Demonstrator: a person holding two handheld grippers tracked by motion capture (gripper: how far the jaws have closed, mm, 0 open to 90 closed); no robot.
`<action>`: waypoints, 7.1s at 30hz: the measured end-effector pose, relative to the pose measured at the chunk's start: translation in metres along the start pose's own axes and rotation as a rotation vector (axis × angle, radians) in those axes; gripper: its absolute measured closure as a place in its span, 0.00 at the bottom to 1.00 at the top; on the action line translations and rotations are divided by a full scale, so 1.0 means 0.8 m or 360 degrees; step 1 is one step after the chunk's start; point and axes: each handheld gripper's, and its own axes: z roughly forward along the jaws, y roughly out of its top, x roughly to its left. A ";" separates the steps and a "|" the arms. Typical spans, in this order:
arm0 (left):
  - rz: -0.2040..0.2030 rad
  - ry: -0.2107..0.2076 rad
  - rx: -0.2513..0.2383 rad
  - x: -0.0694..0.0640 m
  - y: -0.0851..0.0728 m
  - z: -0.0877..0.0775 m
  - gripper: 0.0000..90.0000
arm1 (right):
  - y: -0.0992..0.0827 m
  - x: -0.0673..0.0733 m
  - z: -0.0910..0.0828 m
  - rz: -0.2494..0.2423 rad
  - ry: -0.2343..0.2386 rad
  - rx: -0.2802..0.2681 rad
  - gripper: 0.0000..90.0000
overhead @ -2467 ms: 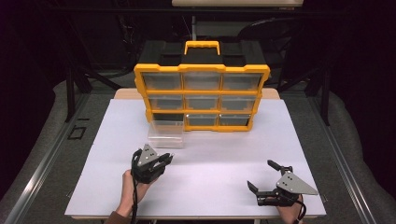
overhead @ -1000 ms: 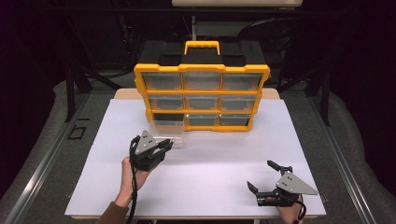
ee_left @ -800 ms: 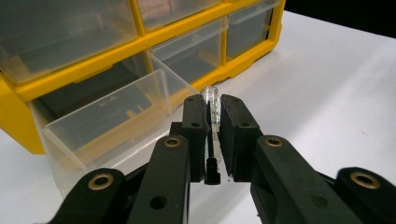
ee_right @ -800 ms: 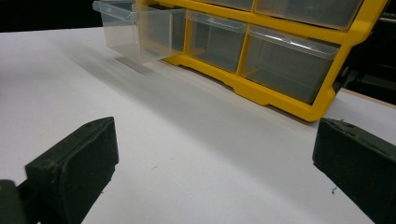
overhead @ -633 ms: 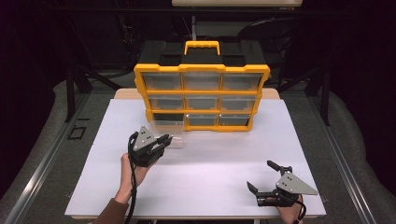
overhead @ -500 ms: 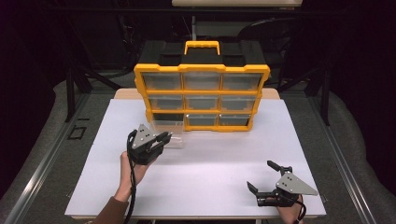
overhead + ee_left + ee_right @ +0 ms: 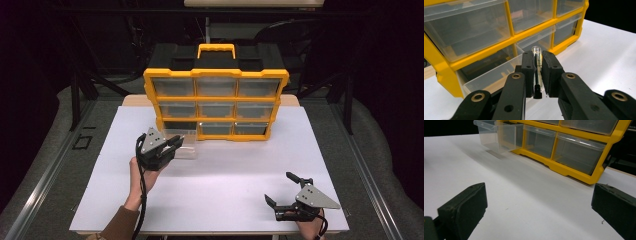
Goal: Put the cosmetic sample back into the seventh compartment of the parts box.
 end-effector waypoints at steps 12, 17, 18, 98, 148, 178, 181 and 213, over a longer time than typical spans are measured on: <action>-0.0020 0.0010 -0.0007 0.008 0.001 0.010 0.90 | 0.000 0.000 0.000 0.0004 0.0003 0.0000 0.00; -0.0035 0.0020 -0.0029 0.011 0.002 0.012 0.90 | 0.000 0.000 0.000 0.0007 0.0001 0.0002 0.00; -0.0035 0.0020 -0.0029 0.011 0.002 0.012 0.90 | 0.000 0.000 0.000 0.0007 0.0001 0.0002 0.00; -0.0047 0.0076 0.0087 0.028 -0.022 0.059 0.90 | 0.000 0.003 0.000 -0.0001 0.0013 0.0014 0.00; 0.0025 0.0057 0.0124 0.001 -0.004 0.031 0.00 | 0.001 0.004 0.001 -0.0011 0.0022 0.0019 0.00; 0.0114 0.0066 0.0072 -0.029 -0.037 -0.052 0.00 | 0.001 0.005 0.000 -0.0001 0.0017 0.0016 0.00; 0.0114 0.0070 0.0074 -0.029 -0.044 -0.059 0.00 | 0.001 0.005 0.000 -0.0001 0.0018 0.0018 0.00; -0.0022 0.0095 0.0058 -0.025 -0.134 -0.084 0.00 | 0.000 0.004 0.000 -0.0002 0.0015 0.0019 0.00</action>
